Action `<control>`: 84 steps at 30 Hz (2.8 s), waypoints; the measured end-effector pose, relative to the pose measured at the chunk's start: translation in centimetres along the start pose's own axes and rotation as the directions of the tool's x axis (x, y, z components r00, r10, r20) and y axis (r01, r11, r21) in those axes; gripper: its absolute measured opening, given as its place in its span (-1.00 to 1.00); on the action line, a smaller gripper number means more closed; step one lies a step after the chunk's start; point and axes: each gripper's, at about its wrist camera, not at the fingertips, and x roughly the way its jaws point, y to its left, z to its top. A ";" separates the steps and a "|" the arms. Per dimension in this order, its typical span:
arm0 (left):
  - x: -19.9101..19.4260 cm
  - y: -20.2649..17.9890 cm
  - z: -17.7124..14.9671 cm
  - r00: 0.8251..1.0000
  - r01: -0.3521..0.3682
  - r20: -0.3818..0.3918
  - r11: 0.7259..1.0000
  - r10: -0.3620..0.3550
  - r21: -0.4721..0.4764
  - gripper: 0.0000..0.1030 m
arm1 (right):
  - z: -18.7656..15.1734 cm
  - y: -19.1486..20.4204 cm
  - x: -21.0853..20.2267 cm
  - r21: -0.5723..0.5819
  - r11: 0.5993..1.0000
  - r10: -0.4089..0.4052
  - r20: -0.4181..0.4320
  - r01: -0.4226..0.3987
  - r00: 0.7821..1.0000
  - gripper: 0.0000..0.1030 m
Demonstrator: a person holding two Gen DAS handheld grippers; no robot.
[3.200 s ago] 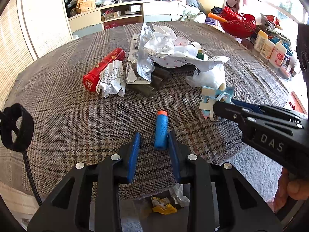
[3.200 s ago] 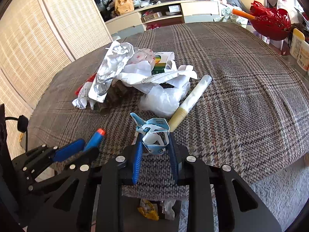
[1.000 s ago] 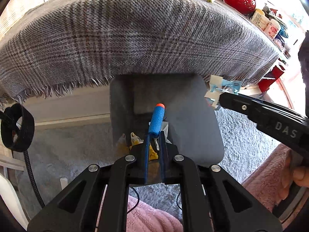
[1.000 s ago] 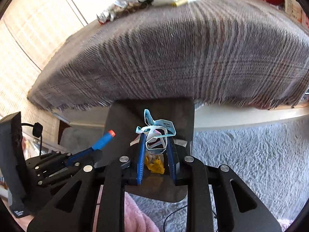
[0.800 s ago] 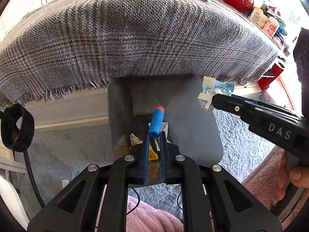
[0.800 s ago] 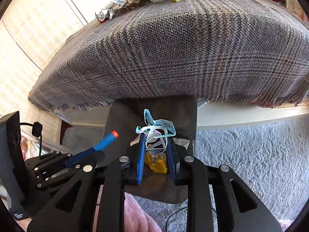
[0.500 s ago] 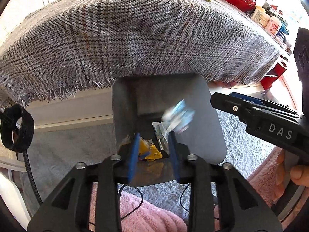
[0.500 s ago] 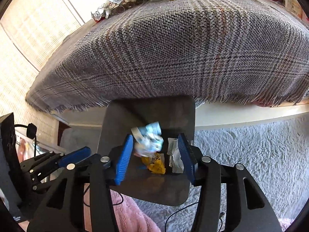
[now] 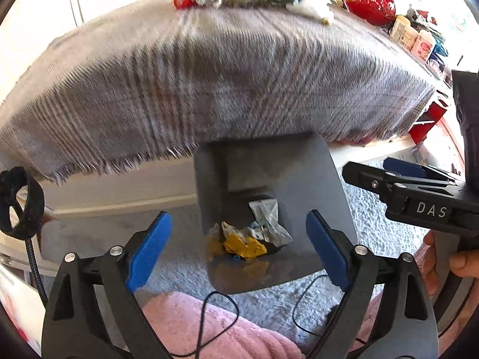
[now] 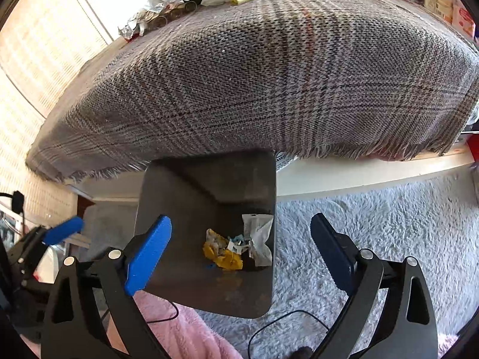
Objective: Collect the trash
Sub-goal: 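Grasp crumpled printed paper with the left gripper while the right grasps white paper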
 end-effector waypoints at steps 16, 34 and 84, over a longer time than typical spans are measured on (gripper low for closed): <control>-5.1 3.5 9.3 0.991 -0.028 0.127 0.999 0.033 -0.045 0.74 | 10.3 0.1 -7.6 0.023 1.000 -0.005 0.213 0.000 0.977 0.84; -1.7 5.5 18.8 0.991 0.002 0.135 0.999 0.004 -0.043 0.33 | 19.5 4.0 -5.0 -0.100 0.992 0.103 0.300 -0.076 0.949 0.17; -6.0 2.6 18.9 0.985 0.014 0.170 1.000 -0.014 -0.003 -0.84 | 17.5 5.3 -9.5 -0.182 0.983 0.093 0.323 -0.035 0.942 -0.59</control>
